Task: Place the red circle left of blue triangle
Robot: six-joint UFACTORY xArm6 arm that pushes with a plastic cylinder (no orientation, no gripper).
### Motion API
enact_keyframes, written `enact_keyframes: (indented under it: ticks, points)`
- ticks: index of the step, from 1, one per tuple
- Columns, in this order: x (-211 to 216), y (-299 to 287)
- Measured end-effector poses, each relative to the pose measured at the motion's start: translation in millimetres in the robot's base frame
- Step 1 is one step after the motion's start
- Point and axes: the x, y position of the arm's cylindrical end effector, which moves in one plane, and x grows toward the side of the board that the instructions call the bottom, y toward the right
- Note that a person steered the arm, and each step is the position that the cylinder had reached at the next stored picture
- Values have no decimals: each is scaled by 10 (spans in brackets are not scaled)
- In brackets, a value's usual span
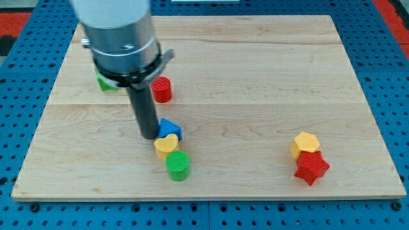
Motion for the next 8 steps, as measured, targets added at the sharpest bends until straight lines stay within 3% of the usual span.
enact_keyframes:
  ticks: [1,2,3,4,5,6,7,8]
  points:
    - [-312,87]
    - [-841,531]
    - [-1428,192]
    - [-1202,-224]
    - [-776,-36]
    - [-839,31]
    - [-1142,509]
    - [-817,661]
